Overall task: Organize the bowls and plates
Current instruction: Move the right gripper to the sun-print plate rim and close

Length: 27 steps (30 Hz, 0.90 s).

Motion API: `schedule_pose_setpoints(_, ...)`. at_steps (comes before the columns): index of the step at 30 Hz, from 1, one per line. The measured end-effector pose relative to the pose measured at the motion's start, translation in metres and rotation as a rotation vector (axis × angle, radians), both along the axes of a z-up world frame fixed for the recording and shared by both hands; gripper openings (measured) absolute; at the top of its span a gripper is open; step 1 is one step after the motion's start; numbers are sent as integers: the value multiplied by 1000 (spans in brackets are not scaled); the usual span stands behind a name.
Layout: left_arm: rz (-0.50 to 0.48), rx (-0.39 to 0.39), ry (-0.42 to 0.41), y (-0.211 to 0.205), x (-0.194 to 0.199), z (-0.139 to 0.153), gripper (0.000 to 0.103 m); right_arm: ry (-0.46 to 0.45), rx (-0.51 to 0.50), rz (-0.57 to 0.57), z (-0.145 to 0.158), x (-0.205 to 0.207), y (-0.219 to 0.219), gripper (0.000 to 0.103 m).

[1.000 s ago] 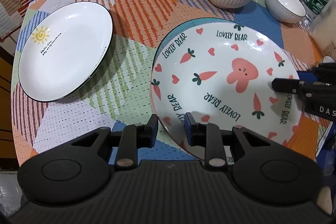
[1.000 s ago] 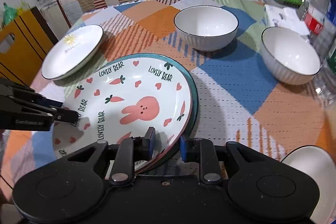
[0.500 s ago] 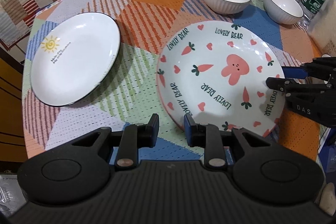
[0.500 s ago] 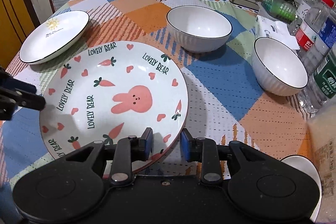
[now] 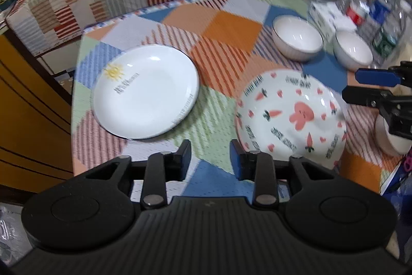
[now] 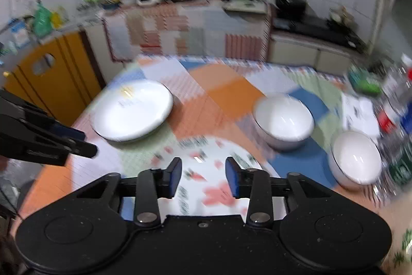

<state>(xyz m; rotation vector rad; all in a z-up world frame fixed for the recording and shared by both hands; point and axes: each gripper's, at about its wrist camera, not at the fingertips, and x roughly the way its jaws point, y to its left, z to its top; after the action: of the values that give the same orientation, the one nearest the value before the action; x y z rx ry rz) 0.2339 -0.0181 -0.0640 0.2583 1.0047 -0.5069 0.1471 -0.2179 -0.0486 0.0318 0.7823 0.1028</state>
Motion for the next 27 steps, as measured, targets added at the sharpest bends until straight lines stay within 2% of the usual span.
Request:
schedule_pose_setpoints(3,27,3,-36,17,5,14,44,-30,28,57,15,6,10,50)
schedule_pose_setpoints(6,59,18,-70,33,12,23,56,-47,58,113,25,20,20,62)
schedule_pose_setpoints(8,53,37,-117,42,14,28,69,-49,81,143,30,30,26,65)
schedule_pose_setpoints(10,70,21,-137,52,19,30,80,-46,92,176,31,41,33,75)
schedule_pose_setpoints(12,92,16,-149,61,25,32,85,-66,79,215,30,53,42,76)
schedule_pose_setpoints(14,99,23,-157,68,33,30,91,-74,62,249,25,64,50,82)
schedule_pose_setpoints(15,106,28,-161,72,37,29,91,-76,62,262,22,71,53,92)
schedule_pose_setpoints(16,118,30,-162,75,42,27,91,-82,72,275,17,79,55,94)
schedule_pose_setpoints(19,163,2,-162,89,56,17,91,-93,118,274,-4,102,60,94)
schedule_pose_setpoints(23,282,-31,-78,108,83,-9,87,-60,196,242,-36,132,61,93)
schedule_pose_setpoints(27,351,-78,-11,119,111,-41,81,48,287,162,-74,168,58,90)
